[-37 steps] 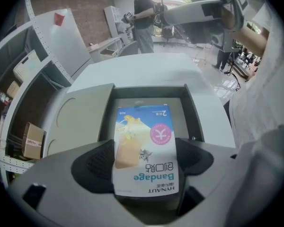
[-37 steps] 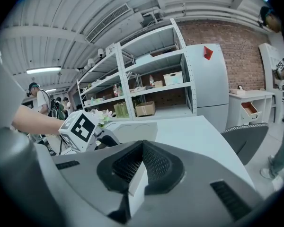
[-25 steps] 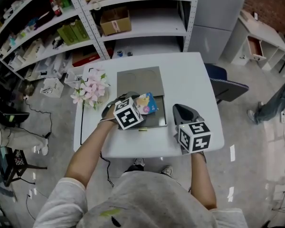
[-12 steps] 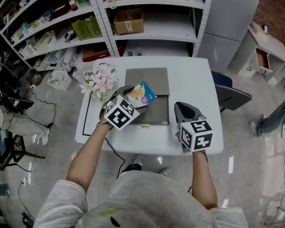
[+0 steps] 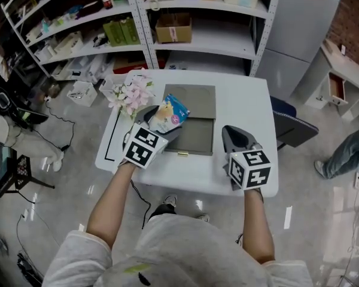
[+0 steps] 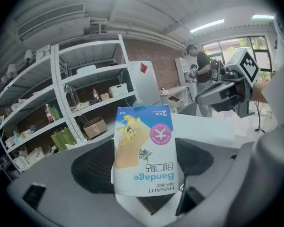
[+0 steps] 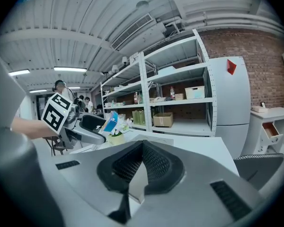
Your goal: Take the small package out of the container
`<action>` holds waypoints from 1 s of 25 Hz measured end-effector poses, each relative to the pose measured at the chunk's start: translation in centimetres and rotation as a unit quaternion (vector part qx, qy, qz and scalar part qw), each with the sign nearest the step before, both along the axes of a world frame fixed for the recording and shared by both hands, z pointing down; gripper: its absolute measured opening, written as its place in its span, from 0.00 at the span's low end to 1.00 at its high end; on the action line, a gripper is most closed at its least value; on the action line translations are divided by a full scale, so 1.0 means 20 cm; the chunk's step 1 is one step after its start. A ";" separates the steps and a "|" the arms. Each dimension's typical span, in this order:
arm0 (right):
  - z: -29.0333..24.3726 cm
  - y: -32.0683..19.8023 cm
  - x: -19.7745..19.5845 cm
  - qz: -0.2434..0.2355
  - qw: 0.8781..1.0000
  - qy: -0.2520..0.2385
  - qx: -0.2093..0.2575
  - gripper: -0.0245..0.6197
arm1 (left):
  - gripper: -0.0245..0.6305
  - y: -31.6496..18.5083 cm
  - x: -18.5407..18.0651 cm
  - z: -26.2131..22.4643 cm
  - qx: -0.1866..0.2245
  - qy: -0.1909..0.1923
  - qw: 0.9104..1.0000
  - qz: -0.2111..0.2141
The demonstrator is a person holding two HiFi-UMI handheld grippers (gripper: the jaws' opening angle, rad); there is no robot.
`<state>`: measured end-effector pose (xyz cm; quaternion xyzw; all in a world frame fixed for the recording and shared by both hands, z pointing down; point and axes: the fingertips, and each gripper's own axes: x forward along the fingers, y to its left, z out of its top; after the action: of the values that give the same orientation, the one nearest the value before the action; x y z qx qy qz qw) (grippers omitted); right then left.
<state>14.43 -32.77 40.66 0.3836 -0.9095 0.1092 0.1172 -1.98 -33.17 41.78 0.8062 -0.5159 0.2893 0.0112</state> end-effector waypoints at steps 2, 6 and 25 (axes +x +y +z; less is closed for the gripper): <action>-0.01 0.01 0.00 -0.004 1.000 -0.003 0.003 0.05 | 0.66 0.03 -0.03 -0.04 0.018 0.022 0.999 -0.026; -0.04 0.03 0.00 -0.008 1.000 -0.009 0.008 0.05 | 0.66 0.11 -0.10 -0.11 0.054 0.060 0.994 -0.076; -0.03 0.06 0.00 -0.007 1.000 -0.012 0.016 0.05 | 0.66 0.26 -0.25 -0.14 0.097 0.151 0.970 -0.162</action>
<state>14.42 -31.49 40.02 0.3780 -0.9150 0.0986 0.1008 -6.95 -27.88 38.90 0.7436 -0.6576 0.1072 0.0569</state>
